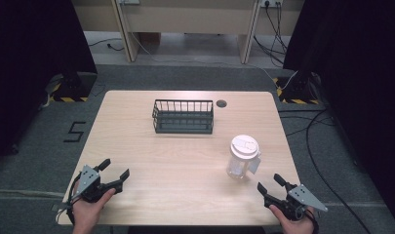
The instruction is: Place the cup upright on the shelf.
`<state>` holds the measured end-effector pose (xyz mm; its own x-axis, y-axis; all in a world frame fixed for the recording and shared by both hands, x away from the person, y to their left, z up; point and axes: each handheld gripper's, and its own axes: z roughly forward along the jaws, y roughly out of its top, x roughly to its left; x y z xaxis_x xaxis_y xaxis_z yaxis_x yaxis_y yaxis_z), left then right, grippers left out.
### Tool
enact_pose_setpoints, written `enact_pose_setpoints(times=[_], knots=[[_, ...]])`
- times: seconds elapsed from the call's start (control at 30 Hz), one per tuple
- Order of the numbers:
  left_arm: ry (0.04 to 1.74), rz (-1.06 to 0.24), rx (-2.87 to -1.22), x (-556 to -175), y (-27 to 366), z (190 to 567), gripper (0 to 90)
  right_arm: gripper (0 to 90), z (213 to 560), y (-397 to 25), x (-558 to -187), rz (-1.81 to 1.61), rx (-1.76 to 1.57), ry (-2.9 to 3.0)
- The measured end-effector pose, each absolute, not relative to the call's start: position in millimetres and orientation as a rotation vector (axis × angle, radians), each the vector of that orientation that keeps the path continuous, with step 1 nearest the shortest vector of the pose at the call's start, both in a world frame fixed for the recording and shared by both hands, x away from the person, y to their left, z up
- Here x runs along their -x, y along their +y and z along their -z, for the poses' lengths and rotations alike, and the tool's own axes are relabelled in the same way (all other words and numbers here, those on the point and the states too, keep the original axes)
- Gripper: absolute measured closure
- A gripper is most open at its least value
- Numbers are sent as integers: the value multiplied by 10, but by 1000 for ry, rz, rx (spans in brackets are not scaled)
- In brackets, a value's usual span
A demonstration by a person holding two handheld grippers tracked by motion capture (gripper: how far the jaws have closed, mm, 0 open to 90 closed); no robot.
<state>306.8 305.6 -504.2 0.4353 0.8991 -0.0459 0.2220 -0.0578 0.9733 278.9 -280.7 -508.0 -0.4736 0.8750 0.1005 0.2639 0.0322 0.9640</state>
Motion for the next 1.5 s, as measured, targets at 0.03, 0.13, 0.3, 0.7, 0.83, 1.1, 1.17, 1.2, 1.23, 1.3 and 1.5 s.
enact_pose_setpoints(times=[0.03,0.13,0.3,0.7,0.83,1.1,1.17,1.2,1.23,1.3,1.5], knots=[[1017,-751,-1561,-3068,3054,5043,150,252,5080,-2799,-2789,-1472,-1153,1778],[1014,-750,-1560,-3067,3046,5039,150,236,5080,-2772,-2793,-1499,-1154,1784],[1012,-743,-1563,-3066,3038,5043,151,184,5058,-2700,-2799,-1516,-1119,1809],[998,-728,-1572,-3082,2998,5044,152,157,5001,-2419,-2914,-1498,-1072,1874],[997,-727,-1573,-3080,2996,5044,154,161,4997,-2353,-2947,-1499,-1060,1875],[992,-724,-1572,-3080,2988,5041,156,160,4981,-2251,-3050,-1482,-1054,1886],[991,-724,-1572,-3080,2989,5041,157,157,4984,-2233,-3096,-1472,-1056,1889],[991,-725,-1573,-3080,2992,5040,157,156,4985,-2223,-3118,-1468,-1061,1888],[991,-725,-1573,-3080,2993,5040,157,156,4986,-2213,-3141,-1466,-1061,1889],[991,-725,-1573,-3080,2994,5040,157,155,4986,-2203,-3164,-1464,-1061,1889],[990,-725,-1574,-3081,2993,5039,158,121,5007,-2128,-3323,-1419,-1070,1886]])
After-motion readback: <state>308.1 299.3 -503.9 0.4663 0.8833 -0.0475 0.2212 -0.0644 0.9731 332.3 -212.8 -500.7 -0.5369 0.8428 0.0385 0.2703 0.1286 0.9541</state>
